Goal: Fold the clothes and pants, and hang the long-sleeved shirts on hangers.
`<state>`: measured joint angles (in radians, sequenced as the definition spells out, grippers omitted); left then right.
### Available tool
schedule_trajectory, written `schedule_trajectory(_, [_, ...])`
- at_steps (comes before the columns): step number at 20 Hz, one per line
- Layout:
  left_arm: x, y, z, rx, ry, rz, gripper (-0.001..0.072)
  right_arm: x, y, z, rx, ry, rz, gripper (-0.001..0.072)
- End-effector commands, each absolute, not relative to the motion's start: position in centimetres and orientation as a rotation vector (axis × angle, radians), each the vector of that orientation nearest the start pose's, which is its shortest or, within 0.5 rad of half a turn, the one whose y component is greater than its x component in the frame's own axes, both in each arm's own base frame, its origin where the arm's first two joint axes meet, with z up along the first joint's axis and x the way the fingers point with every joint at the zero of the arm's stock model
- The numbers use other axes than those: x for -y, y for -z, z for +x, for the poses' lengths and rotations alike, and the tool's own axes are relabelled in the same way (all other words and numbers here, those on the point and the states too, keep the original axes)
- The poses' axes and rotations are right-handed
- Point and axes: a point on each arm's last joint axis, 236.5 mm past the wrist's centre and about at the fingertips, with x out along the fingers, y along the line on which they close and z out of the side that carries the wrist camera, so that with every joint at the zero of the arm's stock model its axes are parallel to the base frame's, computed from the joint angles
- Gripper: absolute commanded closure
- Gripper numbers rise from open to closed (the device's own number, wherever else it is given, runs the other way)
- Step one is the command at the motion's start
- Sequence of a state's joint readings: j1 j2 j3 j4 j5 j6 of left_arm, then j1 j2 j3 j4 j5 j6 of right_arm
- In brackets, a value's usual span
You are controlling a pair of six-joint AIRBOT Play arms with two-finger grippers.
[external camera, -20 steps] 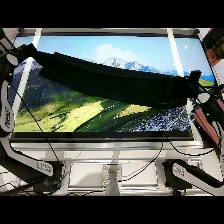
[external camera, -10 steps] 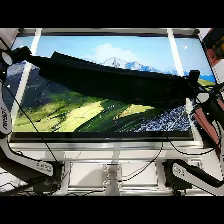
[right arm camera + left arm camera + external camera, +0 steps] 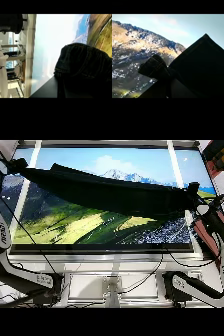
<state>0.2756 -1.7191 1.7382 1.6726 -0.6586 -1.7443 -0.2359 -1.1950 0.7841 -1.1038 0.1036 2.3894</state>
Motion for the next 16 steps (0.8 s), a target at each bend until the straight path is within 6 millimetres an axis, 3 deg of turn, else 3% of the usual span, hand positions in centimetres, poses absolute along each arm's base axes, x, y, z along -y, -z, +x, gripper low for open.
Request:
schedule_trajectory(1, [-17.1,-6.0,60.2,-0.671,-0.333,-0.15,0.0684,10.1,-4.0,46.6,-0.31,0.483,1.319,0.0674])
schedule_trajectory(3, [-15.6,-4.1,62.2,-0.64,-0.302,-0.148,0.0684,10.3,-4.3,46.7,-0.295,0.48,1.316,0.0674])
schedule_trajectory(6, [-12.7,-4.4,66.2,-0.471,-0.232,-0.14,0.0684,10.7,-4.9,46.9,-0.26,0.474,1.312,0.0674])
schedule_trajectory(8, [-11.0,-4.0,67.9,-0.398,-0.197,-0.151,0.0684,10.8,-5.0,47.0,-0.255,0.474,1.31,0.0675])
schedule_trajectory(12, [-10.2,-1.4,69.4,-0.336,-0.197,-0.296,0.0684,10.8,-4.9,47.0,-0.258,0.472,1.296,0.0674])
schedule_trajectory(16, [-10.1,-3.0,70.7,-0.243,-0.178,-0.31,0.0684,10.8,-4.9,46.9,-0.263,0.47,1.279,0.0674])
